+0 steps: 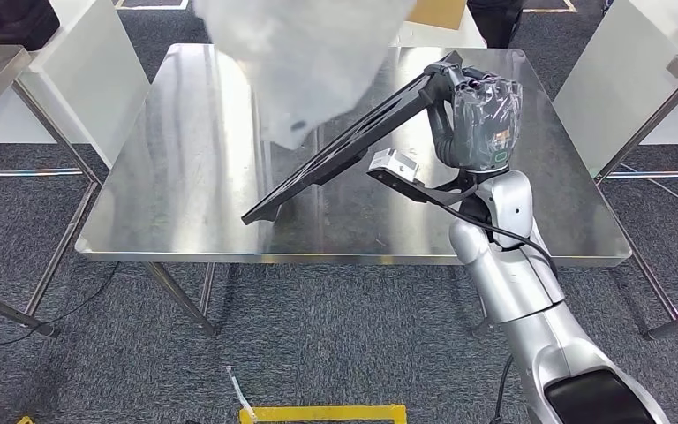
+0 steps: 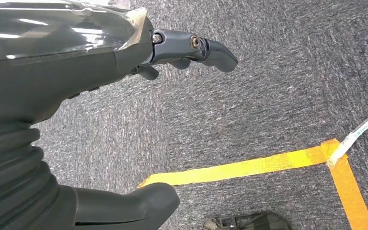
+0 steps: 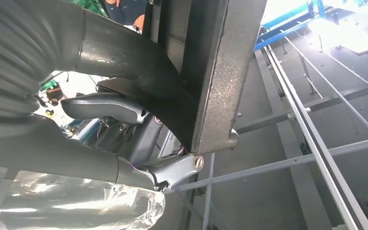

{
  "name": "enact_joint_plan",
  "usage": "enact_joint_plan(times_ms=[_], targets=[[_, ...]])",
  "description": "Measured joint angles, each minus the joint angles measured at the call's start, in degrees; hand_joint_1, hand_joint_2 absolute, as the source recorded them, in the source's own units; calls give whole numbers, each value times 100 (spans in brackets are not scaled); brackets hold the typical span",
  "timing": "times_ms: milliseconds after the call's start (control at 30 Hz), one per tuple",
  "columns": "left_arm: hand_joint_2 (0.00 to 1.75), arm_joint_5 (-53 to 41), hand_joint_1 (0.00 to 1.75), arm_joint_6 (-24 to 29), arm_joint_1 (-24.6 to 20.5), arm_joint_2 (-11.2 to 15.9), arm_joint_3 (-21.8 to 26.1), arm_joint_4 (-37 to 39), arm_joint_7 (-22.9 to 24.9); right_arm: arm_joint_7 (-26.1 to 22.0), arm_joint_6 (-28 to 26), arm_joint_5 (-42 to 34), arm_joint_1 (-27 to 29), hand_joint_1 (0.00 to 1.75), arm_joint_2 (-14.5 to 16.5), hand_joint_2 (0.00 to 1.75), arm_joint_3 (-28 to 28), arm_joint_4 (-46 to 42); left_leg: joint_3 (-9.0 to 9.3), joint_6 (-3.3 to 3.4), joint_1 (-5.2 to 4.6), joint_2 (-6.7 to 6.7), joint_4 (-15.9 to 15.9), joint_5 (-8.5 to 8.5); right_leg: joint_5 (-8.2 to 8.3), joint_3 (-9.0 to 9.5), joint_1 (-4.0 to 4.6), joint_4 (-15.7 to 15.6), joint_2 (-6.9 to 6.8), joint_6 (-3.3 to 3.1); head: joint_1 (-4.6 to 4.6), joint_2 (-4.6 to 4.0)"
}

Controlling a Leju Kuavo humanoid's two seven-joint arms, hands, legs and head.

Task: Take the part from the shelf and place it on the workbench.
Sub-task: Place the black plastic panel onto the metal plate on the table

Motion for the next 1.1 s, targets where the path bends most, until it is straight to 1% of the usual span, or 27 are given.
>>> enact_joint_plan(times_ms=[100, 233, 700, 733, 767, 833, 867, 900, 933, 967, 1000, 1033, 1067, 1100], targets=[[175, 0, 0, -1, 0, -1, -19, 0, 0, 4, 20, 24, 0, 175, -6, 175, 0, -8, -1, 18, -13, 1, 1, 3, 8, -1, -11, -3, 0, 14, 0, 0], [175, 0, 0, -2, 0, -2, -23, 0, 1, 6, 36, 44, 0, 175, -14, 175, 0, -8, -1, 26, -13, 1, 1, 8, 14, -1, -11, -4, 0, 24, 0, 0], [175, 15, 0, -8, 1, -2, -28, 0, -18, 47, 61, 139, -1, 175, -65, 175, 2, -8, -1, 32, -8, 3, 0, 12, 15, -1, -6, -3, 1, 26, 0, 0], [175, 22, 0, -10, 0, -2, -28, 0, -18, 55, 67, 149, -2, 175, -68, 175, 3, -8, -7, 42, -15, 3, 9, 4, 22, 4, -20, -20, 0, 37, 0, 0], [175, 27, 0, -14, 0, 0, -30, 0, -19, 62, 72, 156, -5, 175, -71, 175, 4, -8, -7, 69, -20, 2, 3, -3, 32, 15, -39, -46, -2, 62, -3, 0], [175, 30, 0, -23, 2, -1, -37, 0, -18, 69, 80, 169, -14, 175, -79, 175, 2, -14, 58, 145, -7, 3, -96, 20, 46, 41, -60, -96, -2, 116, -4, 0], [175, 31, 0, -26, 3, -3, -44, 0, -18, 73, 81, 173, -23, 175, -86, 175, 1, -19, 118, 183, 15, 5, -181, 53, 9, 13, -54, -31, 3, 121, -2, 0], [175, 31, 0, -26, 2, -8, -51, 0, -17, 77, 83, 177, -31, 175, -95, 175, 1, -22, 172, 205, 36, 9, -254, 85, -85, -78, -45, 161, 15, 106, 3, 0], [175, 31, 0, -26, 1, -14, -58, 0, -17, 81, 83, 177, -32, 175, -106, 175, 1, -24, 203, 217, 53, 11, -295, 105, -227, -241, -46, 485, 28, 83, 7, 0], [175, 31, 0, -27, -1, -17, -63, 0, -17, 84, 84, 177, -26, 175, -114, 175, 2, -24, 212, 225, 55, 11, -308, 110, -395, -450, -45, 896, 38, 66, 8, 0], [175, 31, 0, -28, 1, -20, -68, 0, -17, 84, 84, 178, -11, 175, -123, 175, 3, -24, 210, 221, 60, 7, -307, 107, -527, -656, -52, 1283, 45, 68, 8, 0], [175, 31, 0, -30, 6, -24, -72, 0, -17, 85, 85, 177, 6, 175, -131, 175, 3, -23, 210, 211, 66, 1, -303, 102, -581, -792, -65, 1514, 47, 94, 7, 0], [175, 31, 0, -31, 10, -26, -76, 0, -17, 85, 85, 178, 18, 175, -137, 175, 4, -23, 211, 191, 79, -9, -295, 93, -536, -817, -84, 1520, 47, 145, 7, 0], [175, 31, 0, -33, 13, -28, -81, 0, -17, 85, 85, 178, 24, 175, -139, 175, 4, -24, 215, 156, 102, -19, -274, 75, -394, -706, -111, 1263, 47, 217, 7, 0]])
